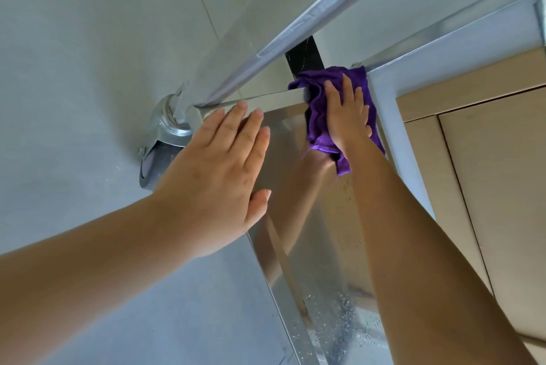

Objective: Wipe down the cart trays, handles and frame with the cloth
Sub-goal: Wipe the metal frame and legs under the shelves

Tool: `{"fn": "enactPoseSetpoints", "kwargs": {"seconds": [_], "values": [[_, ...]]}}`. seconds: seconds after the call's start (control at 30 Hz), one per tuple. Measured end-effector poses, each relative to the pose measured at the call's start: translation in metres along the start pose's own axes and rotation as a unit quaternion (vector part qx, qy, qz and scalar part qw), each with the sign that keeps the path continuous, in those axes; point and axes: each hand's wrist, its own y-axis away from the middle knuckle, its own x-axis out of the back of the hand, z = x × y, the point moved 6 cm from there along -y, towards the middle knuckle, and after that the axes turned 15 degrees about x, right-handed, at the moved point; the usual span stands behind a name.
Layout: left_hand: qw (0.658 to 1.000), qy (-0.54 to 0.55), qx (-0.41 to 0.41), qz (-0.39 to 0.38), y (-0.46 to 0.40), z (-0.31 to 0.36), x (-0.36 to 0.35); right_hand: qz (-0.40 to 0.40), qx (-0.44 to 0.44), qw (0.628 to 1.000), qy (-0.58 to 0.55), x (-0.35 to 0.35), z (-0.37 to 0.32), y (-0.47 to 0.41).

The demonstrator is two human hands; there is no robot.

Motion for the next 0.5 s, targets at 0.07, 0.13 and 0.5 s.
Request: {"fn": "enactPoseSetpoints", "kwargs": {"seconds": [0.07, 0.13, 0.5], "values": [[1.000, 0.001, 0.000, -0.002, 0.001, 0.000, -0.001, -0.001, -0.010, 1.000, -0.001, 0.001, 0.006, -0.006], [1.000, 0.002, 0.001, -0.005, 0.001, 0.000, -0.001, 0.005, -0.021, 1.000, -0.009, 0.003, 0.013, -0.012], [1.000, 0.019, -0.010, -0.014, 0.003, -0.001, -0.006, 0.083, -0.004, 0.989, 0.122, 0.042, 0.008, -0.044]]}}
